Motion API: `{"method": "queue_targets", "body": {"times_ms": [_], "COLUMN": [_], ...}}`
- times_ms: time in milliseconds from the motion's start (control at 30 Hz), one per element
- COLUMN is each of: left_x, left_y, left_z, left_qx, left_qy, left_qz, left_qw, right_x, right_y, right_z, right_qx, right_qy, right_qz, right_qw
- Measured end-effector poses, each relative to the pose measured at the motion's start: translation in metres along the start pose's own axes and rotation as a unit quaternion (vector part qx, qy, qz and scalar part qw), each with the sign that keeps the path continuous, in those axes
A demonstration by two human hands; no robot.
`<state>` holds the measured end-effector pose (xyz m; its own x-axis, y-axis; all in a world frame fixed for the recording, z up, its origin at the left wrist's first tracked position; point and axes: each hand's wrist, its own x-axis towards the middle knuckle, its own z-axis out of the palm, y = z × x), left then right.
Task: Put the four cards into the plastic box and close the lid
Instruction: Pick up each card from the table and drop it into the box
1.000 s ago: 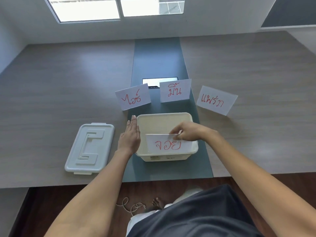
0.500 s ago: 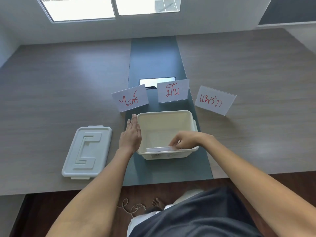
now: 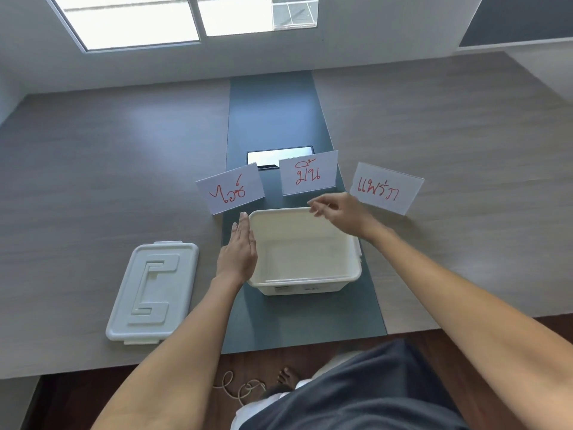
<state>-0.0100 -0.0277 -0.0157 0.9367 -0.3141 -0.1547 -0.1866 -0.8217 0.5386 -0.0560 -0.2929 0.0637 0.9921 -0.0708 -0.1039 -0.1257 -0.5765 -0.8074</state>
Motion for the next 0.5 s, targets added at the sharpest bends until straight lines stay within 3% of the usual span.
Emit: {"method": "queue_targets", "body": {"times_ms": [100,267,500], "left_x": [0.002,0.005,0.005], "left_y": [0.001,-0.001,-0.003], "left_z": [0.001,0.002,0.003], "left_qx": [-0.005,0.009,0.022], "left_qy": [-0.001,0.014,0.032], "left_qz": [0.004,0.023,0.058], "left_qw": [1.0,1.0,0.998], "right_x": [0.015,0.042,0.06], "right_y": [0.007,0.046,0.112], "right_z": [-0.012,-0.027,-0.06], "right_qx": [0.004,-0.175,-0.371], "right_qy": [0.069,0.087,0.064], "right_qz": [0.001,-0.027,0.084], "right_qw": [0.998,0.98,0.923]}}
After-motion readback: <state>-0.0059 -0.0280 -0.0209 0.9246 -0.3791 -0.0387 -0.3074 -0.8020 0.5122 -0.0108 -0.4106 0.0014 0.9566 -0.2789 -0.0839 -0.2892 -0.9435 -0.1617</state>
